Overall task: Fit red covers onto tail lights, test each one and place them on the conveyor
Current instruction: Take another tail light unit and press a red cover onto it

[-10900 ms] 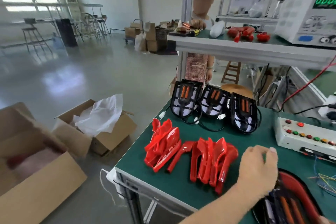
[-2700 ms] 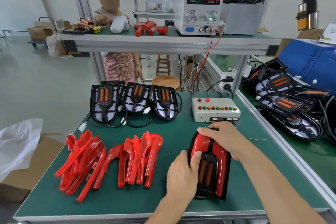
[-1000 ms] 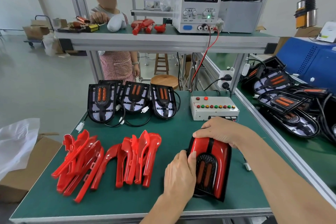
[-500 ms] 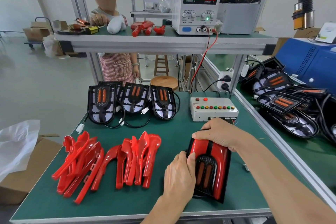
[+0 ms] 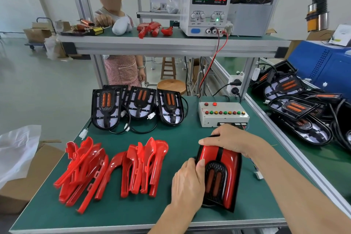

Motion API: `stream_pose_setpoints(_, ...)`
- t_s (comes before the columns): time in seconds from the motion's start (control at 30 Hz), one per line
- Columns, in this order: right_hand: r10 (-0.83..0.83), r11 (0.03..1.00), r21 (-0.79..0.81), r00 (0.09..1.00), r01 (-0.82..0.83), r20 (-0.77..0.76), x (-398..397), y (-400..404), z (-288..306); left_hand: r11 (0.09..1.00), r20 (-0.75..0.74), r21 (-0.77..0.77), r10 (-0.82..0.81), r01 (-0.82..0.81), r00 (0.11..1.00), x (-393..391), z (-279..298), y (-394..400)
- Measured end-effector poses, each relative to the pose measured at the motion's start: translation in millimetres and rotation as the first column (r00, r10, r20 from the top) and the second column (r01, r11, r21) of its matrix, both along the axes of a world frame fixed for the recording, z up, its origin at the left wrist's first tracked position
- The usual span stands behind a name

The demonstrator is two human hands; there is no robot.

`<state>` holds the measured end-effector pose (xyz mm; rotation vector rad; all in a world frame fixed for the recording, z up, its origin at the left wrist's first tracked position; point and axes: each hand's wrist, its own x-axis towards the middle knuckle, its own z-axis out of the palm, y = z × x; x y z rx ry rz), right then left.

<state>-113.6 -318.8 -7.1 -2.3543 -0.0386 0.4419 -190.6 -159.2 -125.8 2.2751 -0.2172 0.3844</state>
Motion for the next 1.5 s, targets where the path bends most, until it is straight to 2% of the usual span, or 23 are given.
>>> stream_pose_setpoints(0.37,0.051,0.988,-0.145,0.998,-0.055,-0.033,1.4,14.6,14.8,1.0,-0.001,0.002,0.005,-0.005,1.0,-2.9,1.6,0.7)
stream_pose_setpoints(0.9,0.054,0.997,-0.048,0.998,-0.054,-0.019,-0.9,11.5,11.7,1.0,0.01,-0.01,0.011,-0.011,1.0,-2.4,0.4,0.8)
stream_pose_setpoints(1.0,0.056,0.998,0.002,0.997,-0.056,-0.048,-1.2,5.8,11.9,1.0,0.009,-0.03,0.0,0.0,1.0,-2.1,1.0,0.9)
stream_pose_setpoints(1.1,0.065,0.983,0.178,0.987,-0.038,-0.149,-1.7,-6.2,10.1,1.0,0.013,-0.02,-0.01,0.01,1.0,-0.7,1.6,0.0)
stream_pose_setpoints(1.27,-0.021,0.944,0.318,0.98,0.084,-0.197,-5.5,-12.0,-1.2,0.999,0.004,-0.034,-0.008,0.008,1.0,-0.1,-0.2,-0.1)
stream_pose_setpoints(1.33,-0.057,0.928,0.349,0.976,0.13,-0.21,-5.9,-10.2,-2.7,0.999,0.006,-0.032,-0.005,0.006,1.0,-0.1,-1.3,-0.1)
stream_pose_setpoints(1.5,-0.061,0.932,0.34,0.978,0.128,-0.201,-5.0,-7.4,-1.7,0.999,0.022,-0.038,-0.007,0.008,1.0,0.0,-2.6,0.2)
